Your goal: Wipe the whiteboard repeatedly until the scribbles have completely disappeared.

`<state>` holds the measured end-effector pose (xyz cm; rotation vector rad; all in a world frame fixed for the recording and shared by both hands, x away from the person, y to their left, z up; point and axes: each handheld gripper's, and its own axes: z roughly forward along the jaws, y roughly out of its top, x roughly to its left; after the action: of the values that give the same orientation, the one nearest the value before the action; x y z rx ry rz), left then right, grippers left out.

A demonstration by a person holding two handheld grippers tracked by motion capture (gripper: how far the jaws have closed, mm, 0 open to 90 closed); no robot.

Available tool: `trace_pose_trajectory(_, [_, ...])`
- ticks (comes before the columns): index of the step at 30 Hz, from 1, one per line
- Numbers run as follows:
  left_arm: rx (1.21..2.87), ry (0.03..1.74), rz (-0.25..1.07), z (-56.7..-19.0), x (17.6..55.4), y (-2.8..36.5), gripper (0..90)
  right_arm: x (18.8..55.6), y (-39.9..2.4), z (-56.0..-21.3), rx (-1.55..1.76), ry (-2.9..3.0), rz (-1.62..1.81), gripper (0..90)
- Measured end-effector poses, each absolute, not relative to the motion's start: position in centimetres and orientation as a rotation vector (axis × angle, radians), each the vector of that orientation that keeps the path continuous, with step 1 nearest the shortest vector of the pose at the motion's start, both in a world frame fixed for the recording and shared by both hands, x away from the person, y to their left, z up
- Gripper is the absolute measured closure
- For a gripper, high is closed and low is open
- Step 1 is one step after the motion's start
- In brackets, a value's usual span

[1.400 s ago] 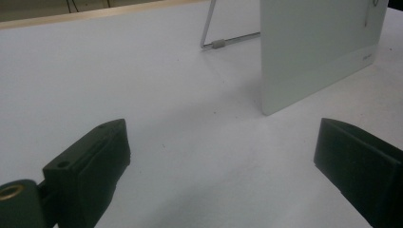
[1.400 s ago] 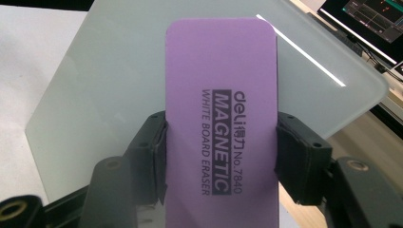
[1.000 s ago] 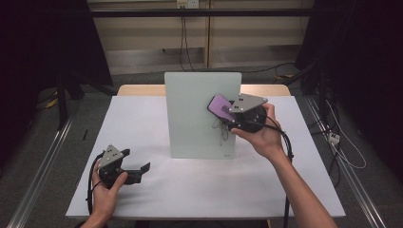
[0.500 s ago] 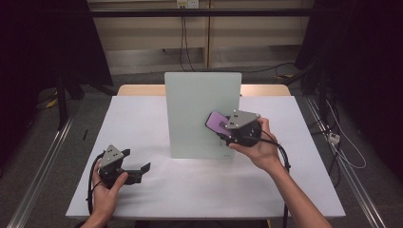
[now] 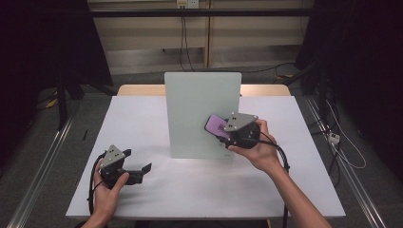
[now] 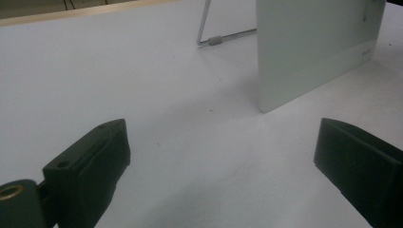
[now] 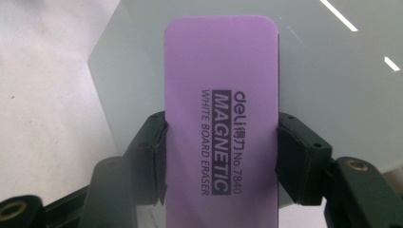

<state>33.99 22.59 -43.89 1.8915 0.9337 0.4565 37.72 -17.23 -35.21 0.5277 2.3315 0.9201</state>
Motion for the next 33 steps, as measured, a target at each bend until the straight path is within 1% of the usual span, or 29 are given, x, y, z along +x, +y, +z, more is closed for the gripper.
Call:
trace_pose_trajectory(19, [1.894, 0.930, 0.458, -43.8, 34.0, 22.7, 4.6, 39.0, -18.3, -30.2, 0.580, 2.142, 0.948, 42.1])
trace_pose_trajectory(23, [1.892, 0.931, 0.459, -43.8, 34.0, 22.8, 4.6, 38.8, -18.0, -30.5, 0.561, 2.136, 0.915, 42.1])
trace_pose_trajectory(33, [1.894, 0.931, 0.458, -43.9, 34.0, 22.7, 4.6, 38.0, -17.8, -32.9, 0.548, 2.191, 0.908, 42.2])
